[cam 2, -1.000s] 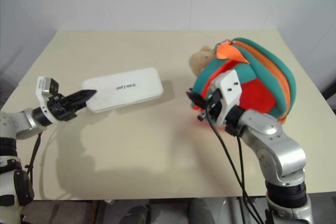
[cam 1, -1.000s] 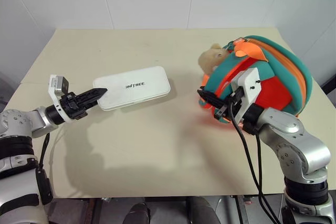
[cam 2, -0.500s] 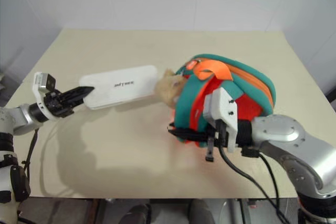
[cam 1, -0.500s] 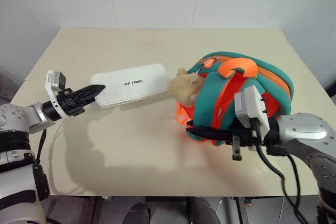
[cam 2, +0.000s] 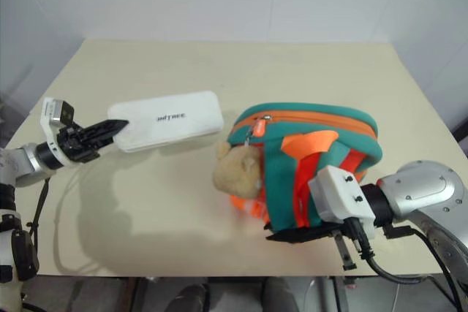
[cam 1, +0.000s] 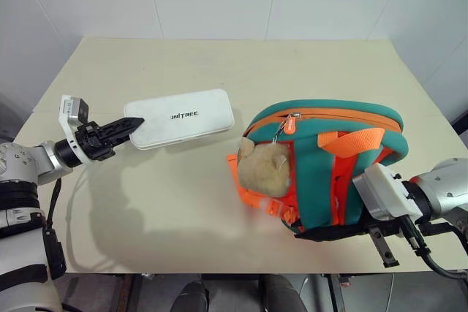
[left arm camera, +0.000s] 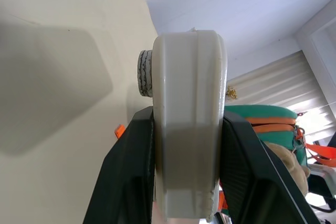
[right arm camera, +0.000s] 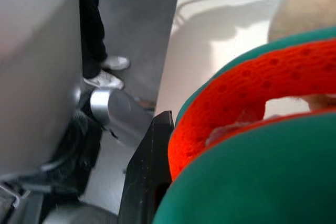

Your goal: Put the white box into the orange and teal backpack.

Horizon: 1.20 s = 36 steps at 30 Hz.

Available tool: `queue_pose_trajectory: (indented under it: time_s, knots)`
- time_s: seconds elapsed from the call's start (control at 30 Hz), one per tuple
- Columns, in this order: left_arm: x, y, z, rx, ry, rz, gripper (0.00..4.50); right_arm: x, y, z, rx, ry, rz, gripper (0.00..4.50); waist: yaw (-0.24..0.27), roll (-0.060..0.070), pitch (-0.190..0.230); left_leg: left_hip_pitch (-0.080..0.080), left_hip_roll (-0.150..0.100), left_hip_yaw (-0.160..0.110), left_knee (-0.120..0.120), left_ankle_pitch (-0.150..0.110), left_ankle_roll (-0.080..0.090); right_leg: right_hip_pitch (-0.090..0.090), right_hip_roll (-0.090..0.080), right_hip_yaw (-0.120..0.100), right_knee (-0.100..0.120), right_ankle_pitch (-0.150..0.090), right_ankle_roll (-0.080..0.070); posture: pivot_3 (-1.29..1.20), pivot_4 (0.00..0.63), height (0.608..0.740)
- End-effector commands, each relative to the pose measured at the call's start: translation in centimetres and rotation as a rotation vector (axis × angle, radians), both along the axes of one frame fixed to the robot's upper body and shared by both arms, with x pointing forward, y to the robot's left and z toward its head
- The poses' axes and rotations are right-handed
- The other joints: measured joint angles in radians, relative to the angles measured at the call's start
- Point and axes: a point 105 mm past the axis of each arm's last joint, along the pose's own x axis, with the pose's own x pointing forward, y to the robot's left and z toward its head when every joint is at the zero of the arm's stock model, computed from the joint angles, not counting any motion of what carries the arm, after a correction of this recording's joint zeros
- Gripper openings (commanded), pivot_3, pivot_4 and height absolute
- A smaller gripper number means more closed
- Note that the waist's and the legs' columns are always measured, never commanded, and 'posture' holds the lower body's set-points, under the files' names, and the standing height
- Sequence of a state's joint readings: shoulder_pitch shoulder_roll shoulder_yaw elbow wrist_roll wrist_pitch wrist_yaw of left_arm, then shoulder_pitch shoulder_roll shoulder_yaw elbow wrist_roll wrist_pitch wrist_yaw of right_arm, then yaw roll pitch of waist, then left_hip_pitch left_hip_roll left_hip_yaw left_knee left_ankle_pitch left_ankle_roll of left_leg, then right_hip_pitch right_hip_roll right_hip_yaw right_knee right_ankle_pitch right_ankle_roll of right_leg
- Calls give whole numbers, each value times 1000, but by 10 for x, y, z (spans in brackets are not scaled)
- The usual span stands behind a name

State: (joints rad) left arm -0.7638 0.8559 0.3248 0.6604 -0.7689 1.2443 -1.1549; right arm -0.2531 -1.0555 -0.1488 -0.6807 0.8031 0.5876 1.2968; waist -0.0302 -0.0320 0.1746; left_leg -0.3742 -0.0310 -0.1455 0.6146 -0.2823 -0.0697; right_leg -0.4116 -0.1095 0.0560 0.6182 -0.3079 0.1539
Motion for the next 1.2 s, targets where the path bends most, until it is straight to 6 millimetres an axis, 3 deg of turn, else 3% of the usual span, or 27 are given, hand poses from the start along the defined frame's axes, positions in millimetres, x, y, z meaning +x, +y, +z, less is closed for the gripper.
queue_pose_trajectory:
  time_s: [0.03,0.53,0.8,1.2]
  knots:
    - [-10,5,21,62,-119,-16,1299,1,1,2,2,-39,25,661,0,0,0,0,0,0,0,0,0,0,0,0,0,0,0,0,150,740]
    - [-38,-1,53,273,-523,-12,1299,19,-1,-4,53,4,-45,661,4,-1,1,0,0,0,0,0,-1,0,-1,0,-1,0,0,0,150,740]
    - [-51,-10,86,358,-842,-8,1299,28,-7,-10,60,31,-93,661,5,-1,1,0,0,1,0,0,-1,1,-1,0,-2,0,0,0,150,740]
    - [-68,-31,88,384,-997,-134,1299,36,-6,-12,73,18,-127,661,3,-1,1,0,0,1,0,0,0,1,-1,0,-1,0,0,0,150,740]
